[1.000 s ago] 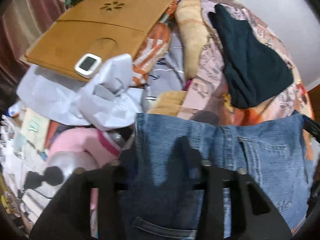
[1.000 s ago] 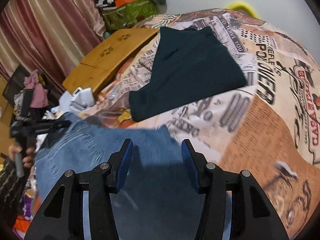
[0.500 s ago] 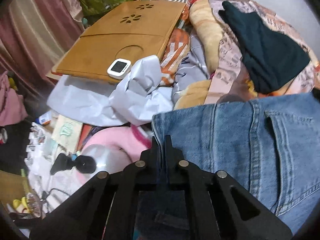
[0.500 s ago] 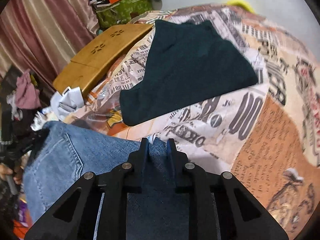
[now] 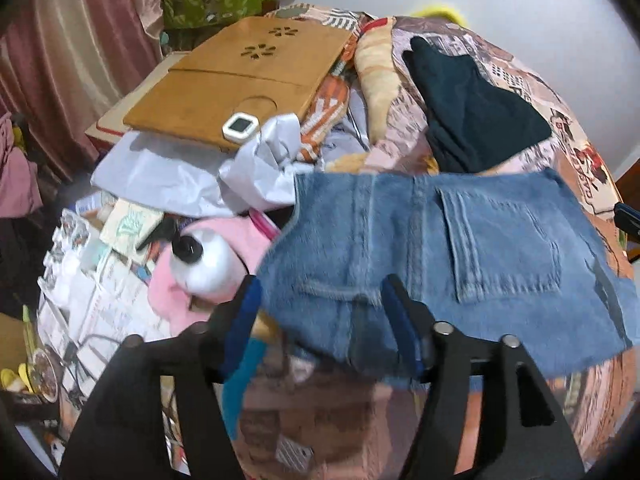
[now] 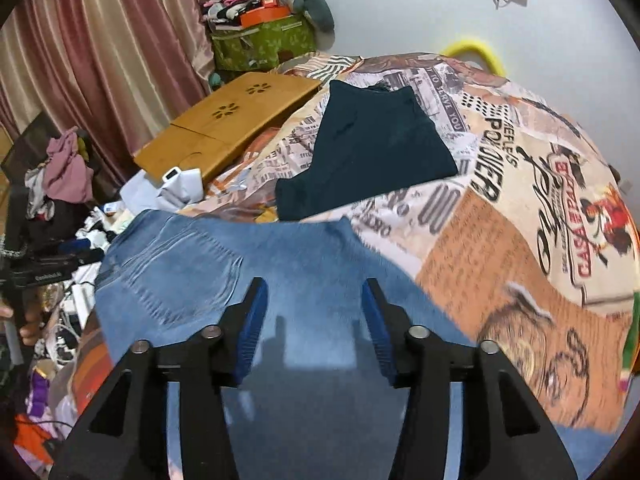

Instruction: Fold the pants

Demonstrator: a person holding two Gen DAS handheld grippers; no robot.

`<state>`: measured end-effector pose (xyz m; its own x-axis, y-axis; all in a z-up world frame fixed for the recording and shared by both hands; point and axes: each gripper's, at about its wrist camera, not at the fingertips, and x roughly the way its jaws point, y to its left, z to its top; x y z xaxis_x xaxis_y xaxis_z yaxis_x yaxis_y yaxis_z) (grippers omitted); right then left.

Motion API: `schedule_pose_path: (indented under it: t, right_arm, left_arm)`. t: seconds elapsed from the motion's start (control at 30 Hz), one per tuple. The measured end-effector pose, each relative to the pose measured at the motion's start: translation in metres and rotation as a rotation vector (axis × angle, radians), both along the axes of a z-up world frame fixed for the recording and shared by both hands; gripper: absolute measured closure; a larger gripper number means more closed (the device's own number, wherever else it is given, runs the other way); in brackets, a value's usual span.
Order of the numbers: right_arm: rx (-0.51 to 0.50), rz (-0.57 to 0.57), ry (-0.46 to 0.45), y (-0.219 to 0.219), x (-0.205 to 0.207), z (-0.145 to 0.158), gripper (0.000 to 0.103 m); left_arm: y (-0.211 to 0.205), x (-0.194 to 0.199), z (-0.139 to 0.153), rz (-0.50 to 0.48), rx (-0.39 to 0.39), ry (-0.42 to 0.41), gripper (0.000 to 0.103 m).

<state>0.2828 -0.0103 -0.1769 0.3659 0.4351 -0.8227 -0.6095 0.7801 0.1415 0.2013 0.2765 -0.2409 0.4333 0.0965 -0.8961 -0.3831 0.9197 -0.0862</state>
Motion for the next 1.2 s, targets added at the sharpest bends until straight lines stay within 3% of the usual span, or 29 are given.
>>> schedule_pose_path:
  t: [0.17, 0.3, 0.37, 0.53, 0.57, 0.6, 0.7, 0.8, 0.9, 1.07, 1.2]
  right_arm:
    - [-0.027, -0.003, 0.021, -0.015, -0.029, -0.013, 0.052]
    - [-0.073, 0.012, 0.069, -0.025, -0.048, -0.036, 0.052]
    - [-0.074, 0.012, 0.069, -0.030, -0.055, -0.042, 0.051]
    - [-0.036, -0.006, 0.094, -0.042, -0.063, -0.039, 0.048]
    - [-0.035, -0.002, 0.088, -0.045, -0.066, -0.039, 0.047]
    - [-0.036, 0.001, 0.081, -0.047, -0.069, -0.038, 0.045]
    - [-0.041, 0.006, 0.078, -0.051, -0.074, -0.038, 0.043]
    - [-0.051, 0.012, 0.112, -0.052, -0.072, -0.034, 0.043]
    - [-0.035, 0.006, 0.101, -0.049, -0.063, -0.021, 0.043]
    - [0.045, -0.041, 0.077, -0.038, -0.043, -0.011, 0.039]
    - [0.041, -0.064, 0.130, -0.030, -0.029, -0.030, 0.039]
  left_arm:
    - [-0.012, -0.016, -0.014, 0.030, -0.066, 0.048, 0.032]
    - [-0.025, -0.017, -0.027, 0.009, -0.236, 0.060, 0.032]
    - [-0.032, -0.012, -0.032, 0.011, -0.271, 0.068, 0.032]
    - [-0.036, 0.004, -0.029, 0.057, -0.222, 0.036, 0.036]
    - [-0.036, 0.005, -0.029, 0.066, -0.196, 0.032, 0.050]
    - [-0.038, 0.008, -0.027, 0.074, -0.133, 0.036, 0.072]
    - [-0.053, 0.004, -0.011, 0.031, 0.023, -0.019, 0.086]
    - [-0.062, -0.005, 0.011, 0.004, 0.116, -0.081, 0.088]
    - [-0.058, -0.016, 0.023, 0.004, 0.102, -0.110, 0.088]
    - [-0.059, -0.017, -0.010, -0.023, 0.070, -0.024, 0.086]
    - [-0.058, -0.025, -0.023, -0.032, 0.034, -0.004, 0.075]
